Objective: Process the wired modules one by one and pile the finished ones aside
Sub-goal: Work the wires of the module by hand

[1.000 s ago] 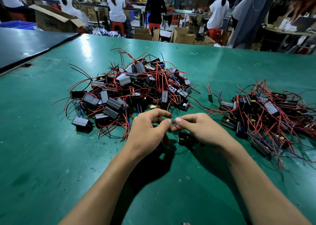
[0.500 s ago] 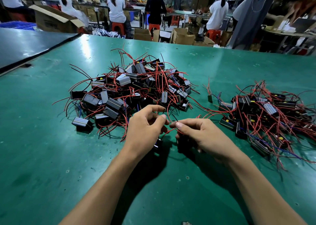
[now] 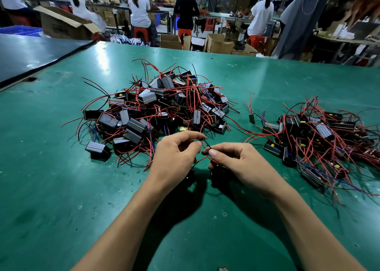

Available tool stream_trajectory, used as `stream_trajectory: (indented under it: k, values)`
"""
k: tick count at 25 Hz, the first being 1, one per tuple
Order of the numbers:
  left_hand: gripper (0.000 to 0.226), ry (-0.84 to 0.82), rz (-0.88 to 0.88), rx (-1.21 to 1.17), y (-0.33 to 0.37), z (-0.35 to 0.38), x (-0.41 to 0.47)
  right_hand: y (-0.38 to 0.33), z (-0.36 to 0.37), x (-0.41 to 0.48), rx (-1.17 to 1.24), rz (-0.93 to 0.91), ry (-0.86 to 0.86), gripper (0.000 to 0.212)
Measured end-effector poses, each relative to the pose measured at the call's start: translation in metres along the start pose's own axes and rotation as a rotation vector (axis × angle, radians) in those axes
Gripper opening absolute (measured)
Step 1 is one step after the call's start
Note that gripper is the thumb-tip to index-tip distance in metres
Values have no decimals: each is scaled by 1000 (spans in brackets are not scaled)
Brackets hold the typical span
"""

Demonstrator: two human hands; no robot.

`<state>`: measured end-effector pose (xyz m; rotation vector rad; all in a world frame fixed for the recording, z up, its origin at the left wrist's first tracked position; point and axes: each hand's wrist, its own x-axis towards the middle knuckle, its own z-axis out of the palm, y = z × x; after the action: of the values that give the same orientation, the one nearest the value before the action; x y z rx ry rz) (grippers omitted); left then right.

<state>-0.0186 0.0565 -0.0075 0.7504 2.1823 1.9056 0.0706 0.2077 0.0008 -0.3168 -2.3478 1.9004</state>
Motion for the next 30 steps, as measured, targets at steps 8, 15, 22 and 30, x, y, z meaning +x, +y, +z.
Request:
stream_trajectory:
  k: [8,15,22,30]
  values:
    - [12,-37,13,-18,1,0,-2,1,1,0,-25,18,29,15]
    - [5,-12,10,-48,1,-2,-1,2,1,0,-30,24,14,15]
    - [7,-19,56,21,2,-3,-2,10,-1,0,-258,-147,149,12]
    - [9,-59,208,154,3,-1,-3,16,-6,6,-625,-742,386,25]
